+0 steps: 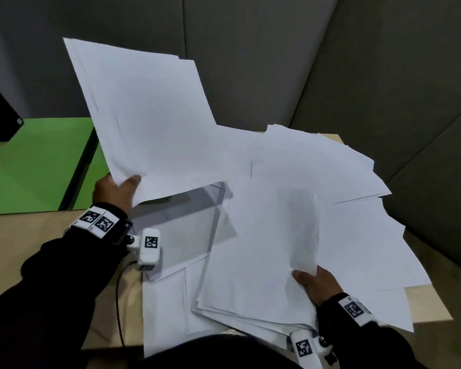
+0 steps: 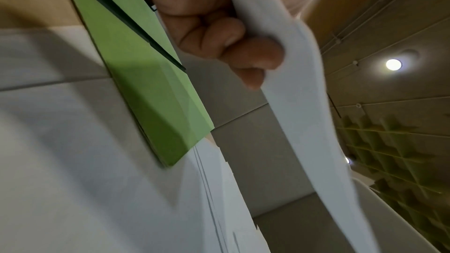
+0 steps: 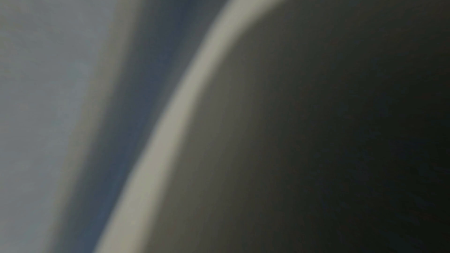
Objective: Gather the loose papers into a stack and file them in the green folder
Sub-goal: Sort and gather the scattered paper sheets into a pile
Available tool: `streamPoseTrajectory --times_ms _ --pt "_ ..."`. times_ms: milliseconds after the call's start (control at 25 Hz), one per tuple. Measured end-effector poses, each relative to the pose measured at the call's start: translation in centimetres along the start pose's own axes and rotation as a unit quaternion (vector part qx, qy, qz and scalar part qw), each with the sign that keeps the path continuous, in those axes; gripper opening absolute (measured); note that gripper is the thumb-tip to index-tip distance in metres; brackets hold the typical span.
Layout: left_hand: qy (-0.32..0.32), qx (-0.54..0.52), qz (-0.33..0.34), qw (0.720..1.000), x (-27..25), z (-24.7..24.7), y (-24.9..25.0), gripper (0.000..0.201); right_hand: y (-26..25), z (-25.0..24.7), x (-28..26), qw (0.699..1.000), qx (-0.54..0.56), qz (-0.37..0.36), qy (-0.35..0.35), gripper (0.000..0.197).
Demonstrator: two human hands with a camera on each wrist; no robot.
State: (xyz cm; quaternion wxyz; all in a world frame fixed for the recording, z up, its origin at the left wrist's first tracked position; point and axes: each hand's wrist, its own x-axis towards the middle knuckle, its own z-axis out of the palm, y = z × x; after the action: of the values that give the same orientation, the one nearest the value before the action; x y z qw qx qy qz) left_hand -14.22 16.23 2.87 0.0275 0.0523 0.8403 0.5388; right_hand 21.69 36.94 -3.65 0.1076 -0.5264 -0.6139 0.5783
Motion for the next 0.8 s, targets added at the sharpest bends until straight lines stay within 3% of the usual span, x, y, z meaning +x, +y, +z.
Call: streamPoseTrajectory --times_ms 160,240,360,440,480,560,720,800 --pt "-0.066 0.002 -0.012 0.998 -2.0 -0.5 -1.5 0.046 0.1 0.0 0.1 1.000 0.003 0.027 0.005 0.014" --pt "-0.132 0.046 -0.033 0.990 -4.3 0.1 -2.0 0.051 0.2 0.0 0.2 0.999 0.028 0.038 0.018 0.015" --pt "-0.254 0.111 -0.042 0.960 -8.3 1.4 -3.2 0.036 -0.1 -0.3 0.3 0.994 0.073 0.070 0.038 0.036" --pt "-0.315 0.154 -0.052 0.935 -10.3 2.4 -4.4 0.061 -0.6 -0.4 -0.1 0.986 0.128 0.098 0.033 0.036" --pt "-0.332 0.173 -0.046 0.926 -11.0 2.8 -4.6 0.063 -0.9 -0.5 -0.3 0.983 0.146 0.109 0.034 0.036" --pt "-0.345 0.188 -0.034 0.919 -12.5 3.5 -4.3 0.043 -0.7 -0.2 -0.1 0.978 0.174 0.114 0.034 0.035" --pt "-0.366 0.207 -0.019 0.907 -14.5 4.7 -3.2 0.036 -0.4 0.6 0.0 0.994 0.082 0.069 0.015 0.057" --pt "-0.379 0.215 -0.015 0.900 -14.7 5.1 -2.8 0.036 -0.4 0.5 0.0 0.997 0.052 0.051 0.026 0.027"
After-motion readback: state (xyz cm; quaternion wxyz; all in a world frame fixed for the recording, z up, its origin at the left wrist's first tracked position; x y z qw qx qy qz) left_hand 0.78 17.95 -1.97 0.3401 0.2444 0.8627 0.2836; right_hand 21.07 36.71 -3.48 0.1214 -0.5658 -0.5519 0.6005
